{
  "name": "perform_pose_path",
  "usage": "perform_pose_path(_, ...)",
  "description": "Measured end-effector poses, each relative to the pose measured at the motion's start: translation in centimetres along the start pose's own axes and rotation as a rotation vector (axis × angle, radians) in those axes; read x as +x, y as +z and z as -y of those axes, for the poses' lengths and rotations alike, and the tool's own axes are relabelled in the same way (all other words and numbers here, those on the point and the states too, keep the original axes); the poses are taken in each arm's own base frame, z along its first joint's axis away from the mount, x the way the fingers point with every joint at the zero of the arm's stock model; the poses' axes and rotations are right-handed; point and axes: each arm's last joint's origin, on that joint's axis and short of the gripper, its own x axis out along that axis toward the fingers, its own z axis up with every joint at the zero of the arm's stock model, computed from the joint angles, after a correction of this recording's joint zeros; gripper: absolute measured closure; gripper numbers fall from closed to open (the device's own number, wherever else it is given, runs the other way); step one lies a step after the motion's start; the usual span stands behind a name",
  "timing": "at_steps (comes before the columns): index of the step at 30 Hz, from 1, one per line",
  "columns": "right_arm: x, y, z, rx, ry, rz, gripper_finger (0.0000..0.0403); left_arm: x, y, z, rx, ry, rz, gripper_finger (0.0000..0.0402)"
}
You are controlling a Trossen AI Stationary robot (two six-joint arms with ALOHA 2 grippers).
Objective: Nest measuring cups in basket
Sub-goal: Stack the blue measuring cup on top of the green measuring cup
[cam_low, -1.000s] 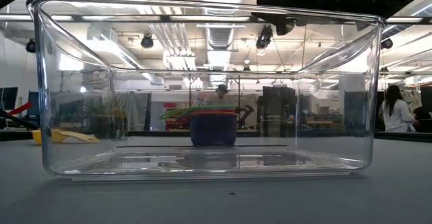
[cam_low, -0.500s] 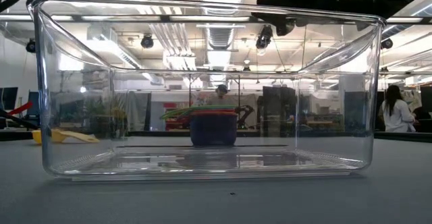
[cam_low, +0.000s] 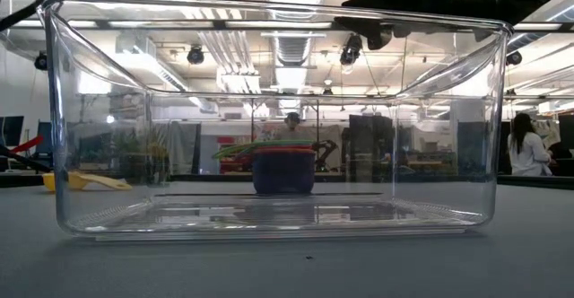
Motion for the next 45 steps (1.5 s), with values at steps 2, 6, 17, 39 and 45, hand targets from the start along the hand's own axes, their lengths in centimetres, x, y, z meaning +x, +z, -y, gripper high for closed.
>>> perform_pose_path(2, 0.0, 0.0, 0.0, 0.0, 0.0, 0.0, 0.0225, -0.6, 0.0, -0.5, -0.044, 0.031, 0.028, 0.0398)
perform_pose_path(6, 0.0, 0.0, 0.0, 0.0, 0.0, 0.0, 0.0225, -2.3, 0.1, -1.8, -0.169, 0.084, 0.14, 0.0399)
perform_pose_path(17, 0.0, 0.0, 0.0, -0.002, -0.001, 0.0, 0.0225, -8.7, 1.8, -5.0, -0.36, -0.06, 0.588, 0.04)
perform_pose_path(39, 0.0, 0.0, 0.0, -0.002, -0.001, -0.001, 0.0225, -12.2, 14.8, -12.3, -0.23, -0.128, 0.866, 0.0401)
perform_pose_path(45, 0.0, -0.2, 0.0, 0.0, 0.0, -0.007, 0.0225, -10.8, 17.6, -12.6, -0.208, -0.159, 0.884, 0.0401)
